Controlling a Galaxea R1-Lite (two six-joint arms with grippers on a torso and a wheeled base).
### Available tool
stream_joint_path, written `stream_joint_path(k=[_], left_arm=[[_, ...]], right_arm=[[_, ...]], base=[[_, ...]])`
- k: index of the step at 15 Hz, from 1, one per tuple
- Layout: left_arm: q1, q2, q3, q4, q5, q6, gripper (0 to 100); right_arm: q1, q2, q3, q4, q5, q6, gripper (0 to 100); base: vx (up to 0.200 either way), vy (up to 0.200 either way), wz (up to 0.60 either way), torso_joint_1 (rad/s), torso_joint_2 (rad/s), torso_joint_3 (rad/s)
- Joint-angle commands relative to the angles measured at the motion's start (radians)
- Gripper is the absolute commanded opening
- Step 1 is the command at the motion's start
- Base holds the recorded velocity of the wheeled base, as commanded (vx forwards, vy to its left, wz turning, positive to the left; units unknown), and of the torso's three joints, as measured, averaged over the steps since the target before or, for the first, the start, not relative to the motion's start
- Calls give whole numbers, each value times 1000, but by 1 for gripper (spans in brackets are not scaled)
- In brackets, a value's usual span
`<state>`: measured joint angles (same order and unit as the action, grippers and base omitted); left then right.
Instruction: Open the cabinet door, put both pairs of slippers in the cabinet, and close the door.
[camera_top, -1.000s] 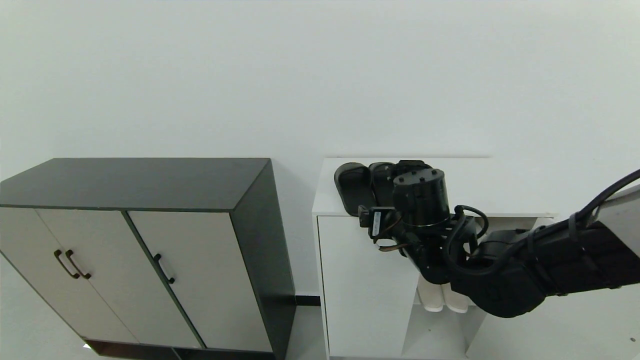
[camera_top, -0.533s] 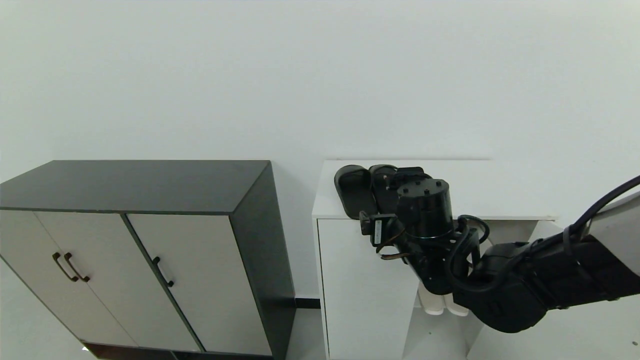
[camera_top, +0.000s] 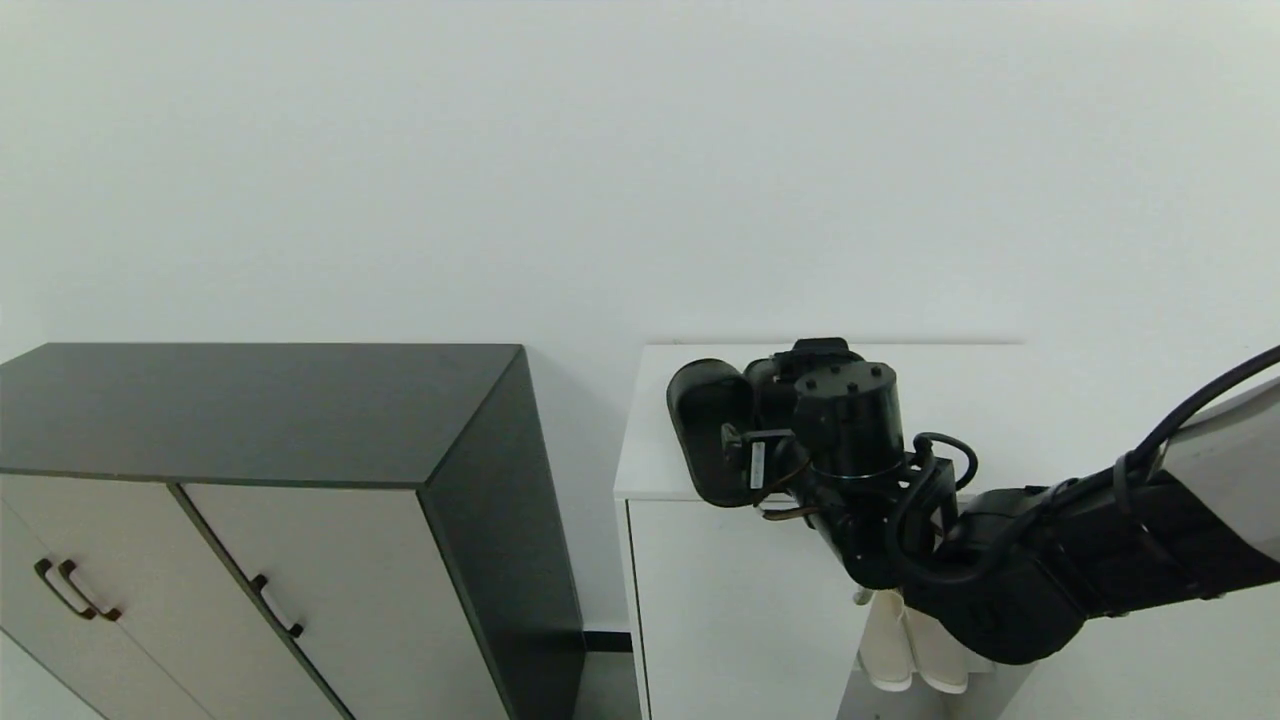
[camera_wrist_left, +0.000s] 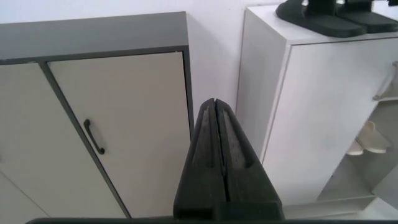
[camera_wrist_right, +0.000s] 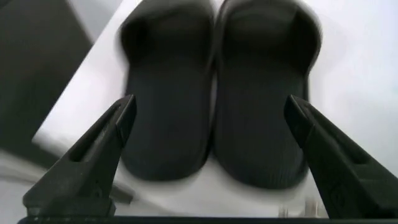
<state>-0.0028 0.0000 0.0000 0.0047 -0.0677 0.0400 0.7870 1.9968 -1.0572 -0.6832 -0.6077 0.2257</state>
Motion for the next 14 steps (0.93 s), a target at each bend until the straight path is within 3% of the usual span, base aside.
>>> stream_joint_path(k=[1, 14], left_arm=[[0, 0, 0, 0, 0, 0, 0], [0, 0, 0, -2, 0, -3, 0]], right_arm=[[-2, 10, -15, 1, 3, -3, 100], [-86, 215, -241, 24, 28, -39, 100]], base=[[0, 0, 0, 0, 0, 0], [0, 0, 0, 0, 0, 0]])
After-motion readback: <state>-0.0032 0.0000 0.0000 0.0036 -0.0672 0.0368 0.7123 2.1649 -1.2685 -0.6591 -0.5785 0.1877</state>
